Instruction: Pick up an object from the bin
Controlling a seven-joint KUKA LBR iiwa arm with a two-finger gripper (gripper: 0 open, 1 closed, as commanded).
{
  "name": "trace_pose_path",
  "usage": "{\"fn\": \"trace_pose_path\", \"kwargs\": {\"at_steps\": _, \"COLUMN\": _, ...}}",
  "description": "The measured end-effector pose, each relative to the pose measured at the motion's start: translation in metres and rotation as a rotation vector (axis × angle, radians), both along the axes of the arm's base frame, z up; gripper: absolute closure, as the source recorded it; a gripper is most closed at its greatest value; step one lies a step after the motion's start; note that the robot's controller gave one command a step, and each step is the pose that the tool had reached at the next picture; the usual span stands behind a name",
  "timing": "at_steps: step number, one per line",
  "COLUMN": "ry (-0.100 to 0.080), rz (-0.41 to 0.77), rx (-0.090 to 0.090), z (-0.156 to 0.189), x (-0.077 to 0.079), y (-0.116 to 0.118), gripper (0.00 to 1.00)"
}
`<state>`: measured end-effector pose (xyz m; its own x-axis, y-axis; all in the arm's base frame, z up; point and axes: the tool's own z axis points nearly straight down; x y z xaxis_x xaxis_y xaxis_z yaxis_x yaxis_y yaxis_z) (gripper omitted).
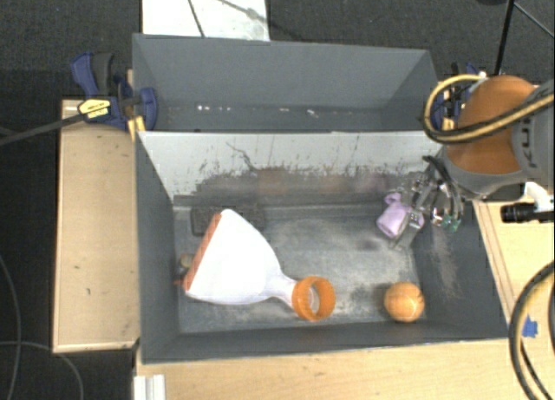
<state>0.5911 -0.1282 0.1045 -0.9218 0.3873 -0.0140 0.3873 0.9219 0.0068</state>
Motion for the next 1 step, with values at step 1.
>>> {"fn": "trace_pose_path", "kwargs": {"at_steps": 1, "ry": -0.013, "rz": -0.151, "rx": 0.007, "z": -0.0152, "x": 0.0049, "y": 0.0022, "gripper": 0.0}}
